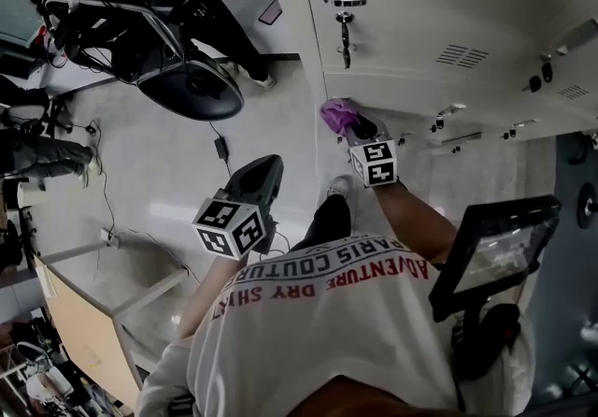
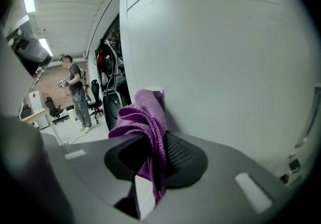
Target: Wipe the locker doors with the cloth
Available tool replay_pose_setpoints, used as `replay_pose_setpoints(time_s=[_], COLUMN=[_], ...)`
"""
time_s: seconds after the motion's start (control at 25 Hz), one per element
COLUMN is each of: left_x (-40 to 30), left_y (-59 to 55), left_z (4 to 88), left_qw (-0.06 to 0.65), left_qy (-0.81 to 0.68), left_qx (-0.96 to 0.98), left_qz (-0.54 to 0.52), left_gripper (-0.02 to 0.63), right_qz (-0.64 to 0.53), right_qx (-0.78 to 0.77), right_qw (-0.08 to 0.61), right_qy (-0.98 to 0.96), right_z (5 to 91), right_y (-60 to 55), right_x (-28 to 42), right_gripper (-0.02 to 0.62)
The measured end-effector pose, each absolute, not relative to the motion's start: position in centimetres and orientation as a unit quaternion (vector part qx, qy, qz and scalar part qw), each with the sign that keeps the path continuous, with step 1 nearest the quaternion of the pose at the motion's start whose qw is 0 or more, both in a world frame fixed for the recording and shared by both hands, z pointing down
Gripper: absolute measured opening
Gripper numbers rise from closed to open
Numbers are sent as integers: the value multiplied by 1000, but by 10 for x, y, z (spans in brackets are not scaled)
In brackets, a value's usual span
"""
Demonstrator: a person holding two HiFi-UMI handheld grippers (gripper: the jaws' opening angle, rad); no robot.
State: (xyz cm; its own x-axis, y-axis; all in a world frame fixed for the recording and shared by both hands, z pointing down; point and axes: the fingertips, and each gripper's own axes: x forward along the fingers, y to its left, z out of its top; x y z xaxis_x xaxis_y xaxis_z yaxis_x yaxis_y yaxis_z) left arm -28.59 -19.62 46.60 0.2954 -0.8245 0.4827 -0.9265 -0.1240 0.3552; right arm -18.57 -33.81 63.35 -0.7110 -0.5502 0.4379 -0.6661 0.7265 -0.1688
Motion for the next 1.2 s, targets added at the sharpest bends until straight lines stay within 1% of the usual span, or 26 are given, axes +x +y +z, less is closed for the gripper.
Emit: replay_pose_setpoints(time_s=[0.24, 0.64, 0.96, 1.2], left_x=[-297, -274, -248, -223], left_y=[-201, -215, -213, -217], left_z=[473, 462, 461, 456], left_qw=[307, 291, 288, 287], left_qy=[-589, -557, -534, -513], left_qx=[742, 771, 786, 799], left_qz=[93, 105, 117, 121], left_gripper=[0, 0, 0, 0], right_qz=[152, 151, 185, 212], right_qx=[341, 353, 413, 471], right_qw=[193, 197, 186, 177], right_qy=[-907, -902, -872, -838], right_z=[647, 645, 642, 641], right_y=[-355, -361, -375, -388], right_x=[-197, -181, -118, -51], right_gripper=[80, 80, 80, 80])
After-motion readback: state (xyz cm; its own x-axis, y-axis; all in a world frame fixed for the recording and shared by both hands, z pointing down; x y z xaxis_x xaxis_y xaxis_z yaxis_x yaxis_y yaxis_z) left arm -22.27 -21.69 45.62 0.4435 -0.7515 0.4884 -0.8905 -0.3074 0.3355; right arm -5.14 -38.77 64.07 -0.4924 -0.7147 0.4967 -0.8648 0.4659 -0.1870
